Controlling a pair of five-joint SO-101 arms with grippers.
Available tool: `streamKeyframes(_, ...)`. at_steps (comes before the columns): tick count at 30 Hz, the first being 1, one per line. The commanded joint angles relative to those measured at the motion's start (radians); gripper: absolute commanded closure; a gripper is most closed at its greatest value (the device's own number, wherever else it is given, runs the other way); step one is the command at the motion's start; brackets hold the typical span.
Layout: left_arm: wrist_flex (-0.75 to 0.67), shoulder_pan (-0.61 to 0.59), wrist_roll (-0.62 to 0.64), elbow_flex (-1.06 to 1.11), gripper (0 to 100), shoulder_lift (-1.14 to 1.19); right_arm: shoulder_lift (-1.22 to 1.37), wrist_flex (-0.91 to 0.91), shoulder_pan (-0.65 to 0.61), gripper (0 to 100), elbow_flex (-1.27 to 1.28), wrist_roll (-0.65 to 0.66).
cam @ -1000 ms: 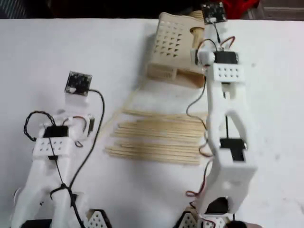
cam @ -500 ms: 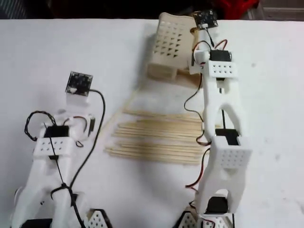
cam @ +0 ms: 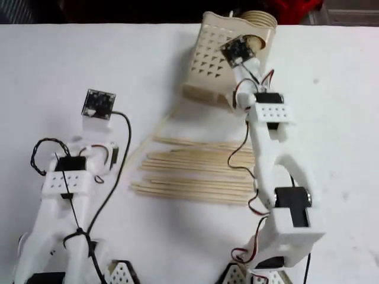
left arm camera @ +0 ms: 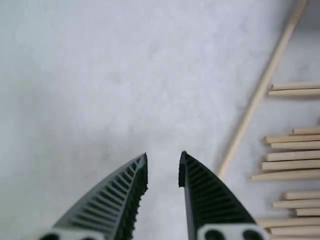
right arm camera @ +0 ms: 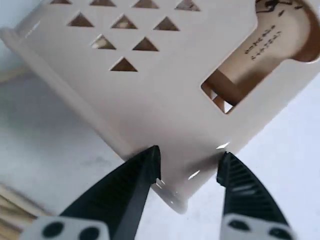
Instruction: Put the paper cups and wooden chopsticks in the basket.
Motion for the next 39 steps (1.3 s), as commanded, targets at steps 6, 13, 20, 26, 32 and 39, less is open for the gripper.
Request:
streamKeyframes(6,-0.02,0.005,-0.009,-0.009,88,-0.031,0.004,0.042,-0.004,78.3,0.124,0.057)
streamKeyframes(13,-0.02,0.004,-0.008,-0.009,88,-0.035,0.002,0.133,-0.002,83.1,0.124,0.157)
streamKeyframes(20,-0.02,0.004,-0.008,-0.011,88,-0.036,0.002,0.174,0.018,83.3,0.124,0.161)
streamKeyframes(26,-0.02,0.004,-0.006,-0.011,88,-0.038,-0.024,0.194,0.048,83.6,0.166,0.203)
streamKeyframes(32,-0.02,0.004,-0.006,-0.011,88,-0.038,-0.11,0.16,0.113,83.4,0.275,0.252)
streamKeyframes(39,-0.02,0.005,-0.005,-0.011,88,-0.038,-0.156,0.105,0.157,83.3,0.334,0.244)
